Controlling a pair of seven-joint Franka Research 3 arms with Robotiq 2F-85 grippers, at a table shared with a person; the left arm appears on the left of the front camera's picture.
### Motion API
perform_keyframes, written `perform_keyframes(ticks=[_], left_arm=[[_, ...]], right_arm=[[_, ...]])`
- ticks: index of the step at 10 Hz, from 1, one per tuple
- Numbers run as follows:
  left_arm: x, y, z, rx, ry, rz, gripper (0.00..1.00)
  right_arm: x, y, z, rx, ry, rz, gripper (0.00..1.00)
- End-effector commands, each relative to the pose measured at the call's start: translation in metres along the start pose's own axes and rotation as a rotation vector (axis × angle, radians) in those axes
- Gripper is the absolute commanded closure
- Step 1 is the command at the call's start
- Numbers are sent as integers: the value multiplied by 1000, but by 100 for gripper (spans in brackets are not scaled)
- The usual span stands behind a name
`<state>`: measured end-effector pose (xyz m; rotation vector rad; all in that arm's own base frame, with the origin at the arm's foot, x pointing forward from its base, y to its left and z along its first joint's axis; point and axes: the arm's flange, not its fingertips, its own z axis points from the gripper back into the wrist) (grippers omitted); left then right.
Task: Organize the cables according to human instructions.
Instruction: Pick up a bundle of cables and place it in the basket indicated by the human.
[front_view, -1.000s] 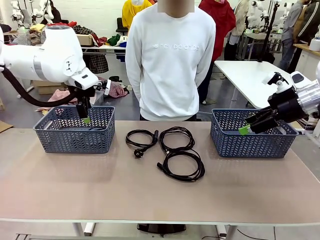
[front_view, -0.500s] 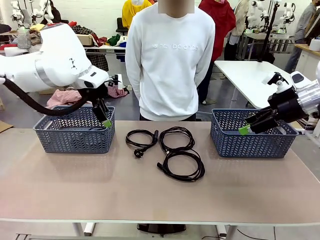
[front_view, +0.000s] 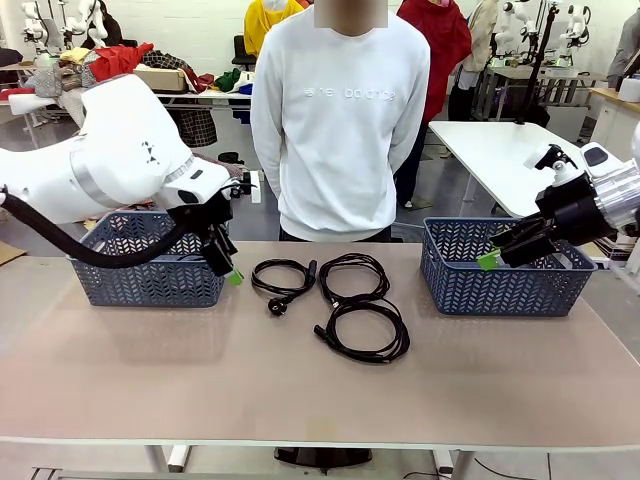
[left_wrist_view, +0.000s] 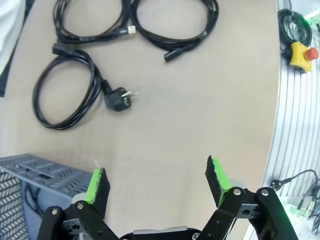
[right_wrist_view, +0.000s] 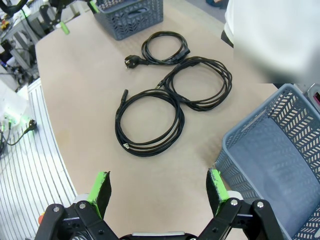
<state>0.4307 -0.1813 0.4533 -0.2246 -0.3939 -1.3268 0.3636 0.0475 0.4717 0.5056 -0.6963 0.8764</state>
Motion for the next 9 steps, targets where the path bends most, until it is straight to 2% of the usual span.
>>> perform_keyframes(ticks=[1,9], left_arm=[[-10,-8,-3,15,-33,-4,0],[-3,-6,-4,9,-1,1,0]], right_arm=[[0,-3,-2,10,-28,22,0],[0,-3,-2,10,-28,22,0]])
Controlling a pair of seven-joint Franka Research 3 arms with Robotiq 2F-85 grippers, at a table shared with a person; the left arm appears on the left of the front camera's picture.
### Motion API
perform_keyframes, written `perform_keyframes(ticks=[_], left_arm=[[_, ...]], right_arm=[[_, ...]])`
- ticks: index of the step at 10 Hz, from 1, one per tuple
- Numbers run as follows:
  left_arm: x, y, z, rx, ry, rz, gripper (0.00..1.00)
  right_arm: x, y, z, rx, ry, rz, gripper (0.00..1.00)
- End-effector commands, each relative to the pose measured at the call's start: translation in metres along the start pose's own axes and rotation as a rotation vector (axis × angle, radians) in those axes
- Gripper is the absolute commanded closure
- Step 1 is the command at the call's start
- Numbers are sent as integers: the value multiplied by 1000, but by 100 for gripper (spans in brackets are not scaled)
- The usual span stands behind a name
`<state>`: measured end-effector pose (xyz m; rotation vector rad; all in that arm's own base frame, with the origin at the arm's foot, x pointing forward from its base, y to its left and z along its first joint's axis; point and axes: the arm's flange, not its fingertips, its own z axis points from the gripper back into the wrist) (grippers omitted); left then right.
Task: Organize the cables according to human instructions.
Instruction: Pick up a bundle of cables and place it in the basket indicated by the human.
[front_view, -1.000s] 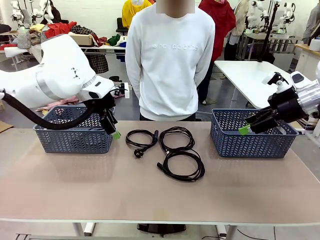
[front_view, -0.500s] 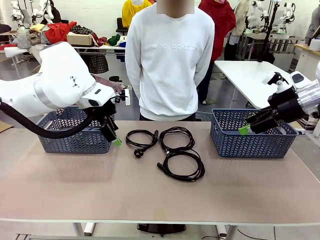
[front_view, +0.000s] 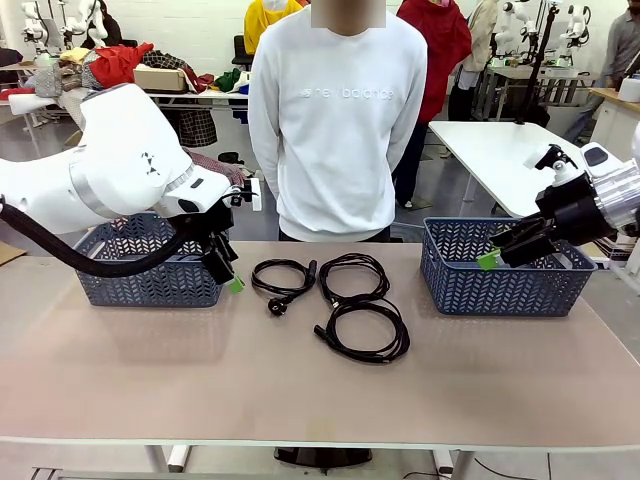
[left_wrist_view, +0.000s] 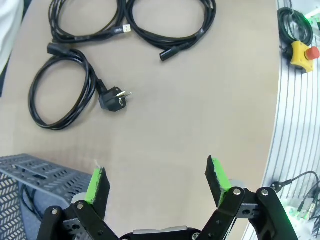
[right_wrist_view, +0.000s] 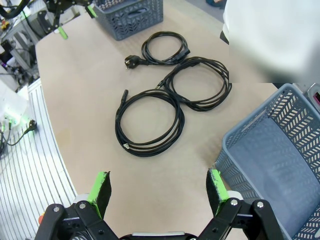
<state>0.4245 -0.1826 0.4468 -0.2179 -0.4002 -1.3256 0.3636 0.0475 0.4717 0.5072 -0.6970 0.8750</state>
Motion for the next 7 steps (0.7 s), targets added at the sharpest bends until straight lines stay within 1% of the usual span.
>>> perform_keyframes(ticks=[1,7], left_arm=[[-1,0,1,0,-1,2,0],[-1,0,1,0,-1,2,0]], right_arm=[[0,-3,-2,10,-27,23,0],[0,-3,-2,10,-27,23,0]])
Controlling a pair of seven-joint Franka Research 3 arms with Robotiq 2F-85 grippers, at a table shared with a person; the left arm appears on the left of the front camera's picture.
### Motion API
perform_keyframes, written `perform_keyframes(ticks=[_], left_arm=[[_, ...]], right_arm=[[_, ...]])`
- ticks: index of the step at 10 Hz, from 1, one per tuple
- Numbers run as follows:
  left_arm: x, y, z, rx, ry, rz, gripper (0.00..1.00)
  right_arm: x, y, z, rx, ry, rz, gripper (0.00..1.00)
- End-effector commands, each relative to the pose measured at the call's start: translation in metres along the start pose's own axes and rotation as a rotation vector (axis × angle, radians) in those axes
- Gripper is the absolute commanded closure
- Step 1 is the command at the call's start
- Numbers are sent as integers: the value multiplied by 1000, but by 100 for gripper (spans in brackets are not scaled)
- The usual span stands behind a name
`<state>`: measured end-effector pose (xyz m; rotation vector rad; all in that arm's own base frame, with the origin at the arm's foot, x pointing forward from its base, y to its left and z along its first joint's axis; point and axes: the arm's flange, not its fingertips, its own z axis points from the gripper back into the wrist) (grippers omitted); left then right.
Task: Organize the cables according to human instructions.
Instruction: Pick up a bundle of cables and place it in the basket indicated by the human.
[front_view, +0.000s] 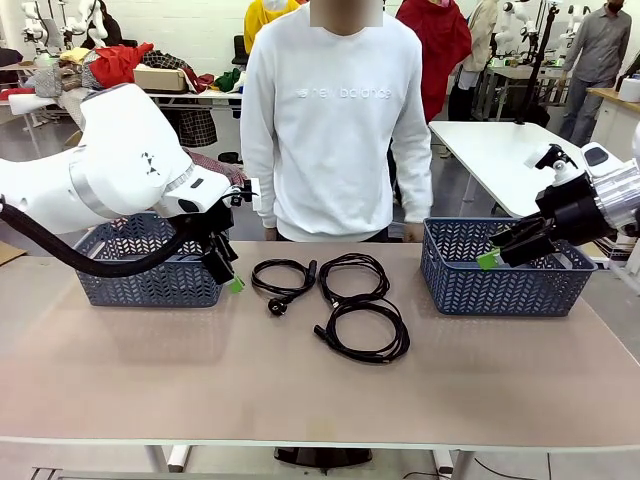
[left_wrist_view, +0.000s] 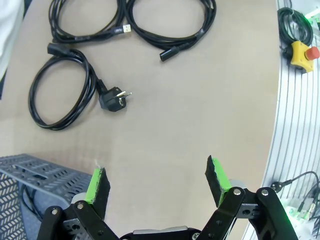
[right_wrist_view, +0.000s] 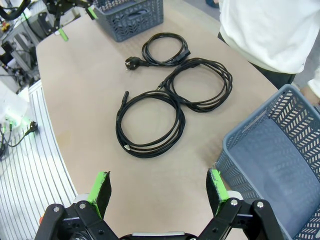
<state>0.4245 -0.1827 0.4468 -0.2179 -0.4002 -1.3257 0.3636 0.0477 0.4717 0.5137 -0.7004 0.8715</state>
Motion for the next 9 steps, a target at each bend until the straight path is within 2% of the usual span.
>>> perform_keyframes(ticks=[1,9], left_arm=[[-1,0,1,0,-1,2,0],[-1,0,1,0,-1,2,0]], right_arm=[[0,-4,-2,7,-20,27,0],[0,-4,-2,7,-20,27,0]])
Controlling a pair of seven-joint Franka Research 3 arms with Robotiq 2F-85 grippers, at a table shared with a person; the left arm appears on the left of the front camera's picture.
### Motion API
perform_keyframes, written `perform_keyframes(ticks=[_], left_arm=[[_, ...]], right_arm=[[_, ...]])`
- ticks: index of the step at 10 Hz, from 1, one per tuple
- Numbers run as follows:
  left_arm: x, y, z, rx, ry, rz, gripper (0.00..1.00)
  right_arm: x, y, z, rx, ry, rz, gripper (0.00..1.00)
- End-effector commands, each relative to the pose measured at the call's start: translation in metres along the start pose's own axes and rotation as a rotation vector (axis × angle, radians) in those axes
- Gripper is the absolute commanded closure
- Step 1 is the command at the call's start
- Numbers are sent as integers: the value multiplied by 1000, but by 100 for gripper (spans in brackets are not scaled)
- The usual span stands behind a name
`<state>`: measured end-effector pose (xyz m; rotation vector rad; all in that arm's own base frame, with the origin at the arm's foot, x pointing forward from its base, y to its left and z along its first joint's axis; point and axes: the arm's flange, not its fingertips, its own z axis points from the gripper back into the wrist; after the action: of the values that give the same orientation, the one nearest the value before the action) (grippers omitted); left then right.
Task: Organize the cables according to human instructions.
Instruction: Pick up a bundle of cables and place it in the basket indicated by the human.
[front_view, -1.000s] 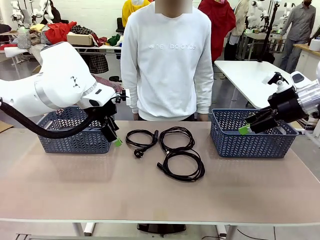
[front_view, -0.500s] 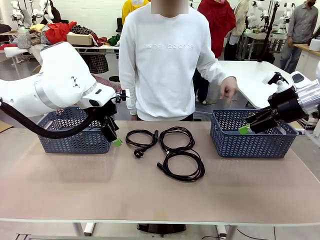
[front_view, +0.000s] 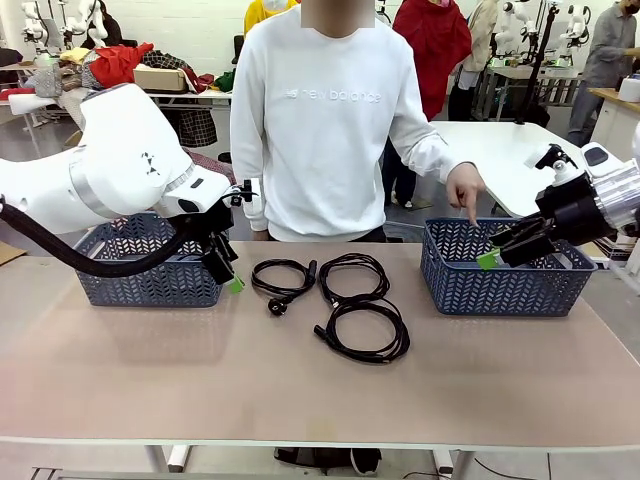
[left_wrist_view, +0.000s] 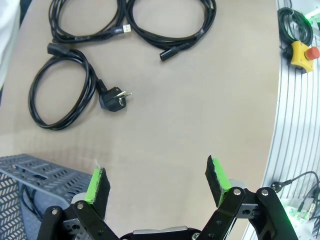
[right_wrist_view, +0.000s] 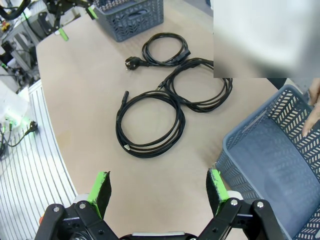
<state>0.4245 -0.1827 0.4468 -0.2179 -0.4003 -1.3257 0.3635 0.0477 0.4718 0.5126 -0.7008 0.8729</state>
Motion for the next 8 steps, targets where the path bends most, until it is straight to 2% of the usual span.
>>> perform_keyframes(ticks=[1,6,8], left_arm=[[-1,0,1,0,-1,2,0],[-1,0,1,0,-1,2,0],[-1,0,1,0,-1,2,0]], right_arm=[[0,-4,-2,8,-21,25,0],[0,-4,-2,8,-21,25,0],[5,4,-7,1,22,8,0]])
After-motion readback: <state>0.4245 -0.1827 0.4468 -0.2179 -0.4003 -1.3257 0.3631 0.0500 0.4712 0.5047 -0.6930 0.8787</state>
